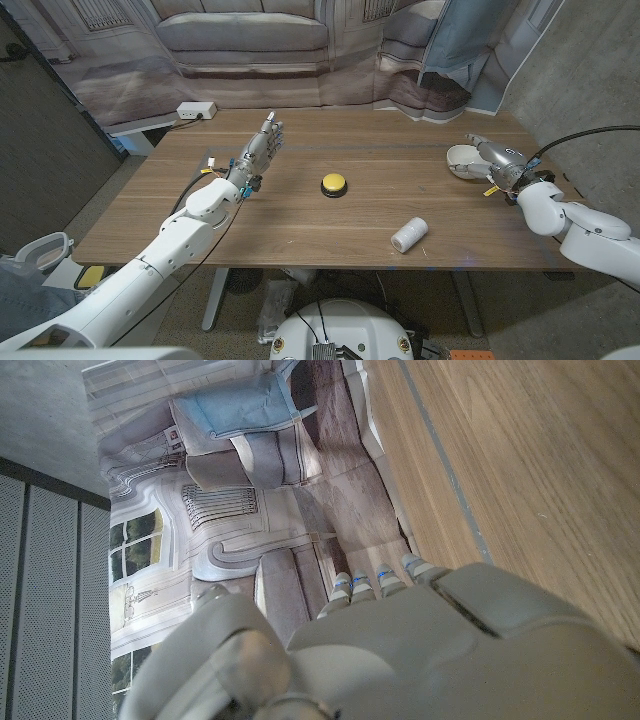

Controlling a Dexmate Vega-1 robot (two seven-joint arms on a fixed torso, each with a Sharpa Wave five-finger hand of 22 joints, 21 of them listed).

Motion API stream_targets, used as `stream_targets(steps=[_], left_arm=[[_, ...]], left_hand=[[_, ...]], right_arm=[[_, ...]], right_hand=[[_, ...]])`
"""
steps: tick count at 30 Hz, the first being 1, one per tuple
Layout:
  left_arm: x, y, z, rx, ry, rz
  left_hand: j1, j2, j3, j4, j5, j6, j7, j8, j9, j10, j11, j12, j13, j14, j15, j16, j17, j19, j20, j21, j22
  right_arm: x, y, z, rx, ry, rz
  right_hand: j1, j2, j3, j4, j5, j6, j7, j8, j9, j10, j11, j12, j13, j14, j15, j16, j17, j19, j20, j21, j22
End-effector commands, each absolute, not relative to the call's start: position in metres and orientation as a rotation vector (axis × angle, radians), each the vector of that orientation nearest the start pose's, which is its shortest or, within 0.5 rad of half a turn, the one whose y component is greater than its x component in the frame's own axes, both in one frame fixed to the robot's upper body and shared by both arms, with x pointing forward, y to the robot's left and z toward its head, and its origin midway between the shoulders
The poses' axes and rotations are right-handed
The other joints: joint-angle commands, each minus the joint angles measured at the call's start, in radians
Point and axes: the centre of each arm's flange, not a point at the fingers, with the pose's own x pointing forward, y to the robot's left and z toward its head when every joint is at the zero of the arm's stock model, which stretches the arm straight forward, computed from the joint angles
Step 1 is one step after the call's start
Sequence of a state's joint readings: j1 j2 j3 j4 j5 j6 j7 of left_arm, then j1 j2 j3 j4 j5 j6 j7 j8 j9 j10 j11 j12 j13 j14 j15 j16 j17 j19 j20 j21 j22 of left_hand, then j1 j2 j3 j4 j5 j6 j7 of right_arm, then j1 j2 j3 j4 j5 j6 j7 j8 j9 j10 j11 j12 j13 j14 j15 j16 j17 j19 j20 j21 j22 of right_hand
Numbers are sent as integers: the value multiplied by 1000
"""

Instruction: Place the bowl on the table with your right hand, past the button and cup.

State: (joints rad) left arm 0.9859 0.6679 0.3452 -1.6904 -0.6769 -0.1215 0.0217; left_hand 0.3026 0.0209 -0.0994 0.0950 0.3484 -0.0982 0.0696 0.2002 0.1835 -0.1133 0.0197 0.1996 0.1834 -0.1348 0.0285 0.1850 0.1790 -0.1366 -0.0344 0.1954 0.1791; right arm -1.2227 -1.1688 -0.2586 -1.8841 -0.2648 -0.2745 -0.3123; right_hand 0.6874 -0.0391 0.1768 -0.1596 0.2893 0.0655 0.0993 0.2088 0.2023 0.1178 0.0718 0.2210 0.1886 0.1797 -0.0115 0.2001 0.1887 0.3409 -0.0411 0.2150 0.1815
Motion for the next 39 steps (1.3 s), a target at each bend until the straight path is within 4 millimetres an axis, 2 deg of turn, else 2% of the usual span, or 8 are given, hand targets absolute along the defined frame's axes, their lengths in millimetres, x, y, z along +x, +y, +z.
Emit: stream_targets(steps=[1, 15, 22, 39], left_arm=[[589, 256, -12, 44, -575, -332], [588, 260, -11, 45, -579, -326], [584, 264, -6, 43, -594, -320], [584, 267, -7, 43, -582, -309]], left_hand=[[-6, 1, -9, 2, 1, 1, -3, -4, 2, -6, -3, 0, 3, -3, 1, 2, 4, -12, -32, 4, 2], [-6, 1, -16, 3, 2, 1, -2, -5, 2, -6, -3, 0, 3, -3, 0, 2, 4, -13, -31, 4, 2], [-6, 2, -19, 3, 2, 5, -3, -3, 2, -2, -3, 2, 3, -2, 0, 3, 4, -10, -31, 5, 2], [-5, 4, -23, 4, 3, 6, -3, -3, 2, -1, -4, 2, 3, -2, -1, 2, 3, -10, -31, 5, 2]], right_arm=[[543, -398, -20, -1404, -449, -301], [548, -392, -19, -1455, -419, -320], [549, -390, -16, -1487, -393, -324], [562, -389, -17, -1545, -346, -329]], right_hand=[[19, 0, 3, 7, 11, 21, -5, 12, 5, 25, -2, 9, 2, 19, -6, 7, 1, 17, -16, 8, 1], [31, 0, 5, 8, 14, 44, -19, 19, 6, 44, -4, 15, 2, 32, -8, 7, 1, 30, -14, 8, 1], [50, -3, 8, 3, 19, 62, -2, 23, 5, 63, -3, 19, 1, 50, -9, 8, 0, 45, -13, 10, 0], [100, -8, 17, -3, 35, 115, -28, 35, 2, 109, -18, 31, 1, 90, -31, 11, -1, 71, -30, 11, 1]])
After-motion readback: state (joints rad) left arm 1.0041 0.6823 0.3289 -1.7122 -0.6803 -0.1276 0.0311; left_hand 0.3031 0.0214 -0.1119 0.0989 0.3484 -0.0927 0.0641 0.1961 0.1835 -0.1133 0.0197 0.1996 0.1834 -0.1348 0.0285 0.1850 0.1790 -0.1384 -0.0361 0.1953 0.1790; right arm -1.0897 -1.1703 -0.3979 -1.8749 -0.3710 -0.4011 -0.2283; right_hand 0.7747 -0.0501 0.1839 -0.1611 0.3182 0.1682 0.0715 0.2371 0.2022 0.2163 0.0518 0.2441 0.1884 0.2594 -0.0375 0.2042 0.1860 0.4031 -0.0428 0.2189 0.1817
